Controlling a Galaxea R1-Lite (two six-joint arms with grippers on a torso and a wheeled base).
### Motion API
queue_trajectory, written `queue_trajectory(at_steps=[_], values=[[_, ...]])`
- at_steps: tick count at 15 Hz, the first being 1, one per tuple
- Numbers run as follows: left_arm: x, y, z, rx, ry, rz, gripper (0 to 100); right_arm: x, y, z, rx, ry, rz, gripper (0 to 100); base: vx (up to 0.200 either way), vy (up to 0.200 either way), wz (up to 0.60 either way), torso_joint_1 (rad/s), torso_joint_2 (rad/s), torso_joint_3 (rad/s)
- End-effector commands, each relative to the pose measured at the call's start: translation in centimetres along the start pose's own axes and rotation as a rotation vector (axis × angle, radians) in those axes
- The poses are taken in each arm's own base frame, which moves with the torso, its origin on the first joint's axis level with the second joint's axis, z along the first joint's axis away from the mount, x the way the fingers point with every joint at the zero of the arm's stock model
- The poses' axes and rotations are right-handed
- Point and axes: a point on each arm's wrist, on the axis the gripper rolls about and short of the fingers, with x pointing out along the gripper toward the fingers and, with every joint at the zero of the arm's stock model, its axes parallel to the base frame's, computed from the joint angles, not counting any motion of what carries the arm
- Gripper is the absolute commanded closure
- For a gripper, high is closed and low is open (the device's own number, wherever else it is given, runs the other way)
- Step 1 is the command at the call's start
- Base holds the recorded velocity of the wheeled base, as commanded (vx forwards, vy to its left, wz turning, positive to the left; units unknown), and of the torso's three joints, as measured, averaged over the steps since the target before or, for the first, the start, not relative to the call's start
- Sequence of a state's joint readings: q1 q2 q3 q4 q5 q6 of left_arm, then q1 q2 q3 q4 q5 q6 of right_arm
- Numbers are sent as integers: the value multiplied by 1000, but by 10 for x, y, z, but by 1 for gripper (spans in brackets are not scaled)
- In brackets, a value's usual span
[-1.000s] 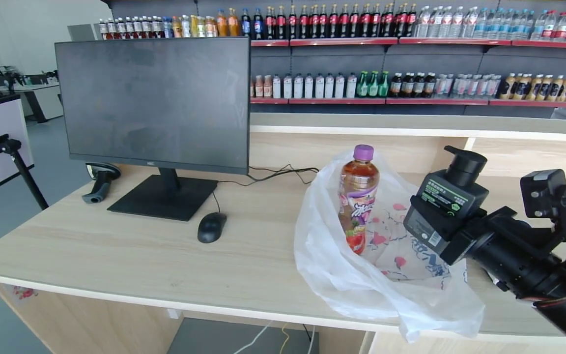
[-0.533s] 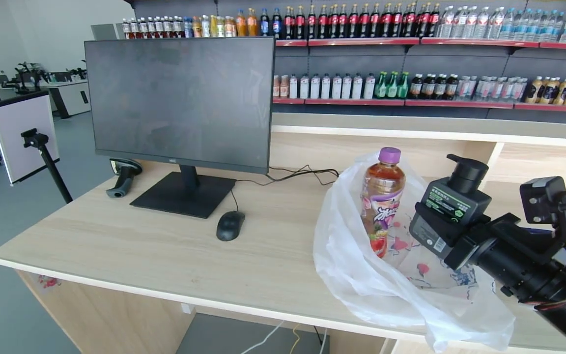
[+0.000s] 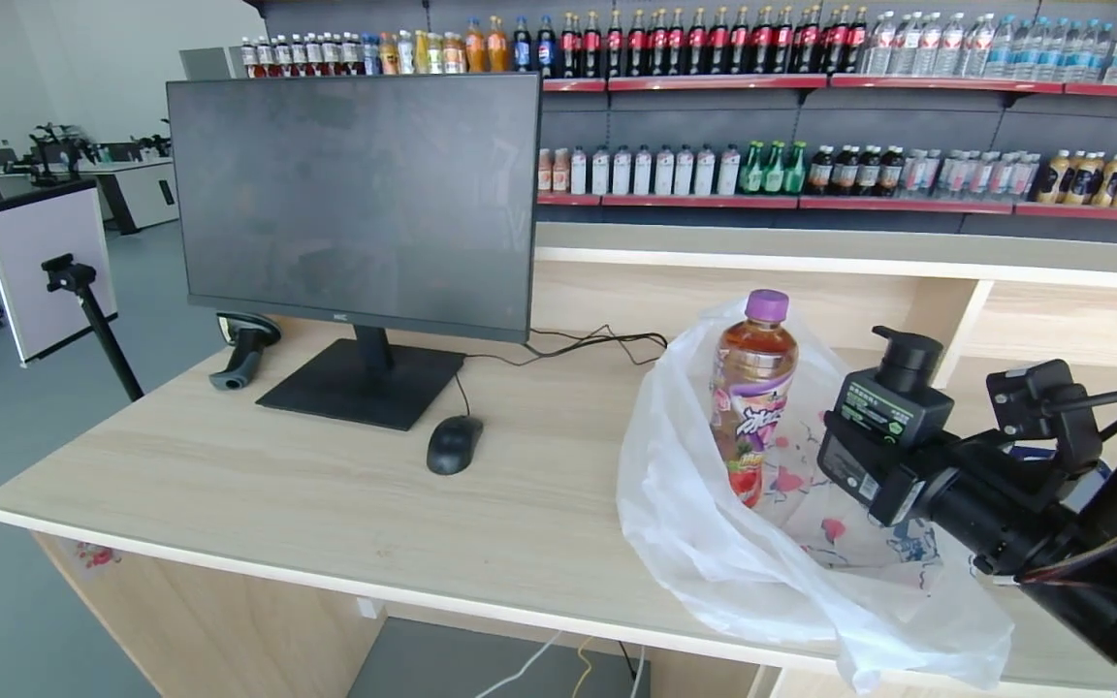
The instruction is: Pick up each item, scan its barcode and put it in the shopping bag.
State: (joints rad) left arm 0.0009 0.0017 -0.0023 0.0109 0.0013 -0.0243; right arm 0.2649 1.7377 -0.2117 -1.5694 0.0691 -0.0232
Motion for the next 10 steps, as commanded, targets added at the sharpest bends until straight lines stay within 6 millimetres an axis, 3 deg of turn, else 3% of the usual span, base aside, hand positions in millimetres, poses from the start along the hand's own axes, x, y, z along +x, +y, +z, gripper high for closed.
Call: queue_trajectory(at_steps=[1, 4, 10], values=[[0, 0, 0, 0, 1, 1, 0, 10, -10, -10, -3, 32, -39, 100, 0, 0, 0, 0, 0, 0], [0, 0, 0, 3, 1, 1, 0, 23, -12, -21, -2, 61, -39, 100, 0, 0, 0, 0, 0, 0], [0, 0, 0, 17, -1, 1, 0, 25, -16, -22, -2, 65, -53, 100, 0, 0, 0, 0, 0, 0]])
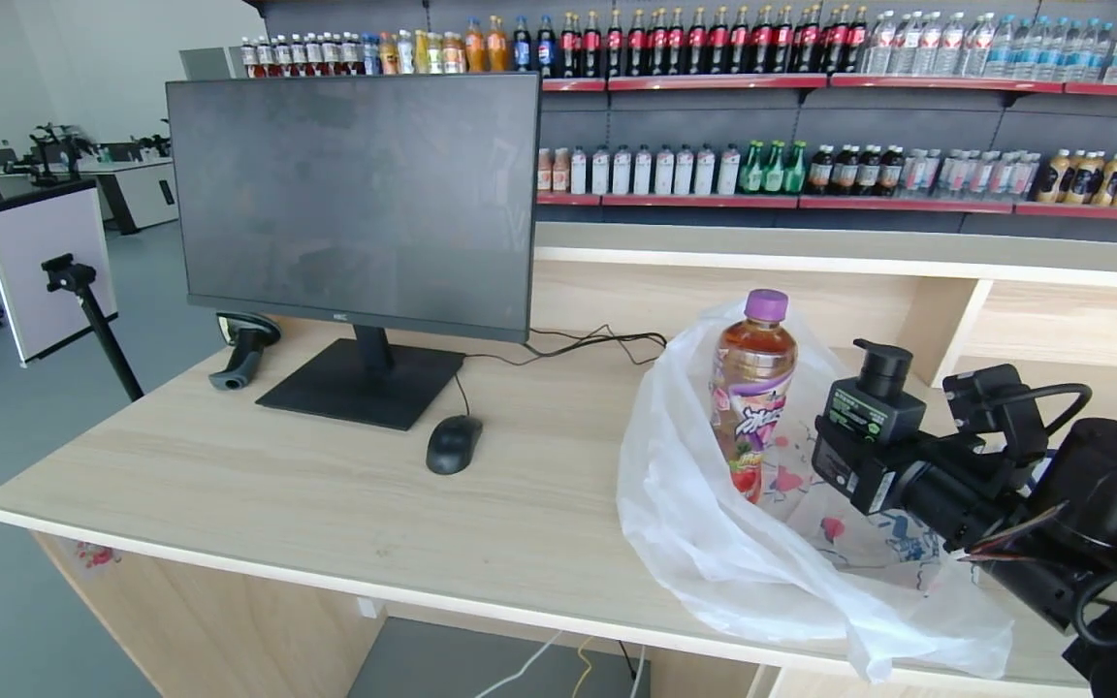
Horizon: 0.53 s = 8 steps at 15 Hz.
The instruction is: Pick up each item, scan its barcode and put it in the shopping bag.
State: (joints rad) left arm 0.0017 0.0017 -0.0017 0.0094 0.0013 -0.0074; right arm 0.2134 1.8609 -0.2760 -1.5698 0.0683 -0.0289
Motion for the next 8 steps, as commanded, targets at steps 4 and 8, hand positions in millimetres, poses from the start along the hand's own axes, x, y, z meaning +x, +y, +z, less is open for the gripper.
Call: queue_trajectory(at_steps=[4, 8], values=[[0, 0, 0, 0, 0, 0, 0, 0, -10, -7, 3, 27, -35, 100, 0, 0, 0, 0, 0, 0], [0, 0, 0, 0, 0, 0, 0, 1, -9, -17, 6, 70, -33, 100, 0, 0, 0, 0, 0, 0]])
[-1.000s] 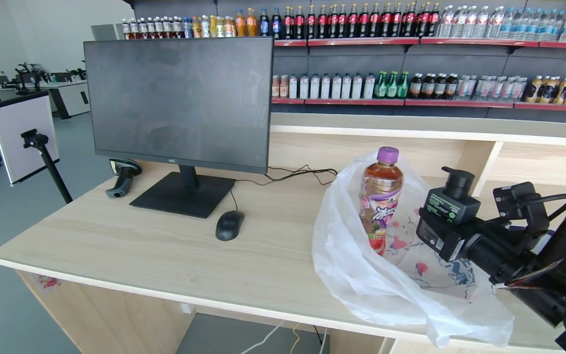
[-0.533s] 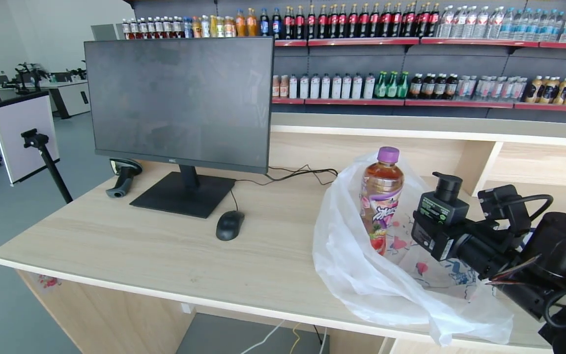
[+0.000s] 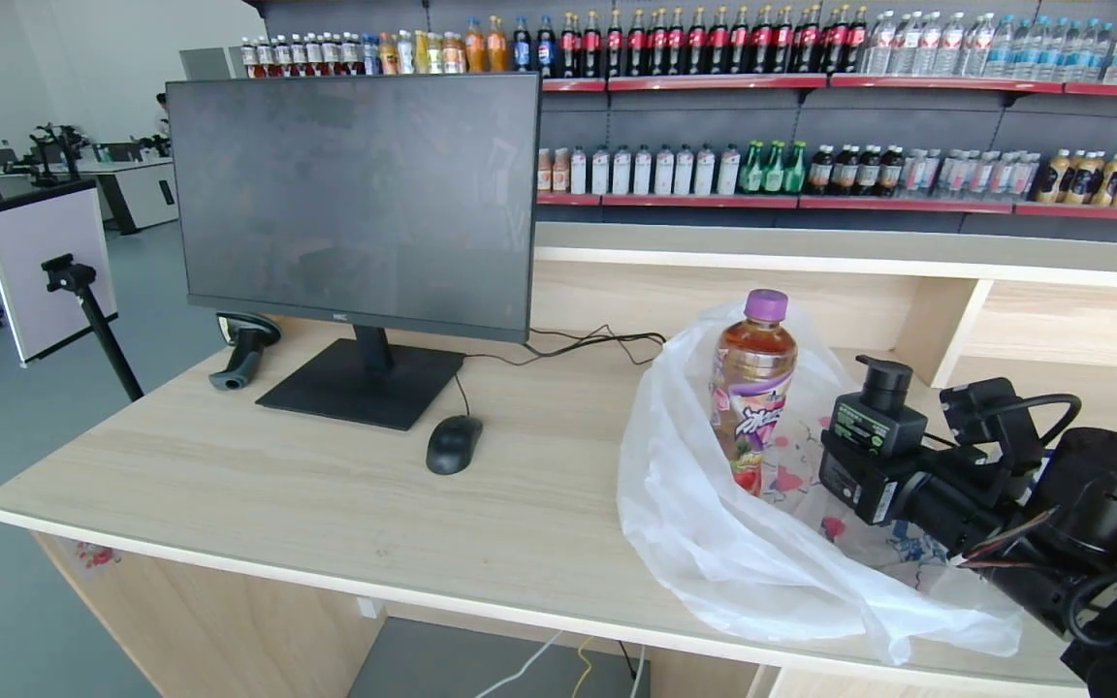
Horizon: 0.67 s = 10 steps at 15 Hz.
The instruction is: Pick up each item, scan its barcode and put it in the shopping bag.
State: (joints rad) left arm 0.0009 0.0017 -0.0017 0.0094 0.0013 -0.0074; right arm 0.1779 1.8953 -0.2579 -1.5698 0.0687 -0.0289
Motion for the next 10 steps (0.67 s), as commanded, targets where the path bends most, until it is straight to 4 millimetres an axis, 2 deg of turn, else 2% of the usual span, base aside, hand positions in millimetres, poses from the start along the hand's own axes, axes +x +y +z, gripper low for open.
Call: queue_trajectory(at_steps=[1, 7, 10], values=[[0, 0, 0, 0, 0, 1, 0, 1, 0, -5, 0, 20, 1, 100, 0, 0, 0, 0, 0, 0], [0, 0, 0, 0, 0, 1, 0, 1, 0, -9, -4, 38, 3, 100, 0, 0, 0, 0, 0, 0], [0, 0, 0, 0, 0, 1, 0, -1, 1, 3, -29, -13, 6, 100, 0, 0, 0, 0, 0, 0]])
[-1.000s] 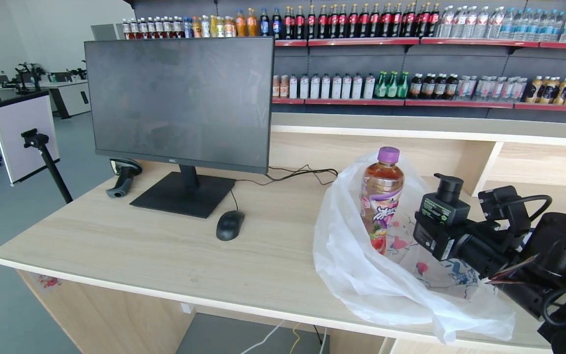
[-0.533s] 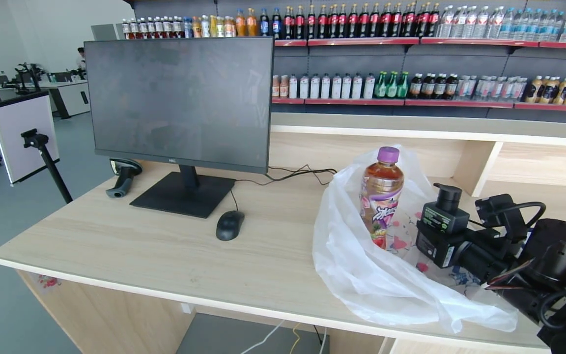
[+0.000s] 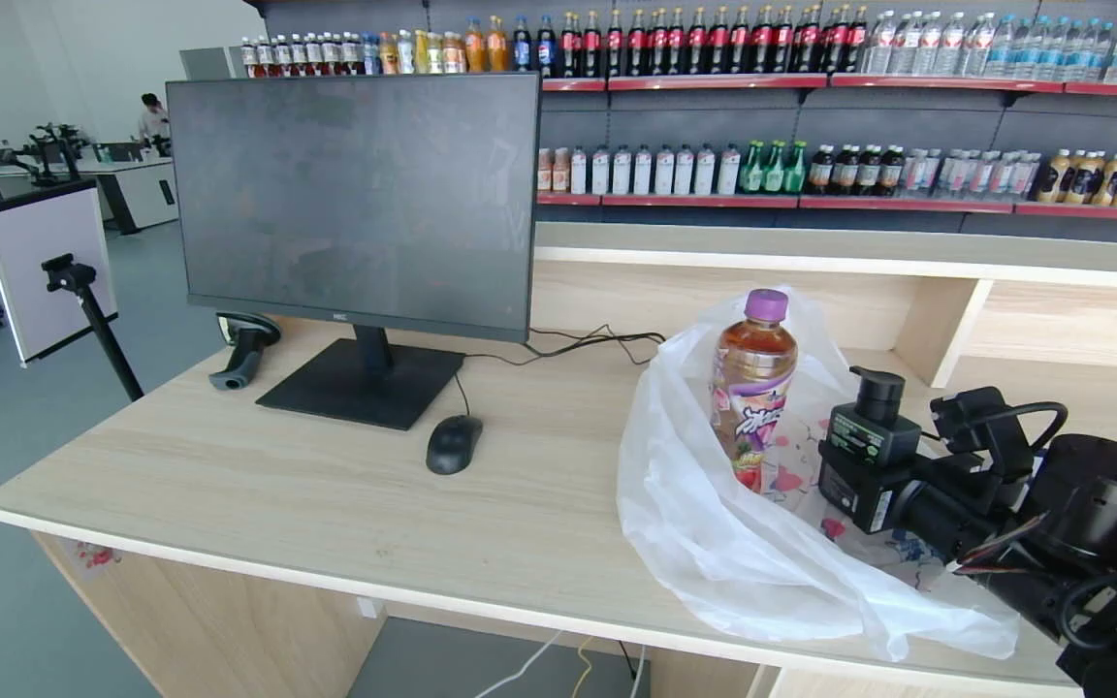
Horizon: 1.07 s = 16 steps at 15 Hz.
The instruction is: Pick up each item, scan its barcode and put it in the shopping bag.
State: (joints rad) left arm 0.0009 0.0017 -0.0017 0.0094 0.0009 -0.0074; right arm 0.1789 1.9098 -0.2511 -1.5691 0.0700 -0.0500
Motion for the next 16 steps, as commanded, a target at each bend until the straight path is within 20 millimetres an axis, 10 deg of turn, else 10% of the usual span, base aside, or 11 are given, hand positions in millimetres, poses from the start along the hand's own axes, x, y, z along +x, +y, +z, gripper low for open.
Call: queue_trajectory(at_steps=[1, 16], values=[[0, 0, 0, 0, 0, 1, 0, -3, 1, 11, -17, -48, 5, 100, 0, 0, 0, 0, 0, 0], [0, 0, 0, 0, 0, 1, 0, 0, 27, -7, -19, 33, 104, 100, 0, 0, 0, 0, 0, 0]])
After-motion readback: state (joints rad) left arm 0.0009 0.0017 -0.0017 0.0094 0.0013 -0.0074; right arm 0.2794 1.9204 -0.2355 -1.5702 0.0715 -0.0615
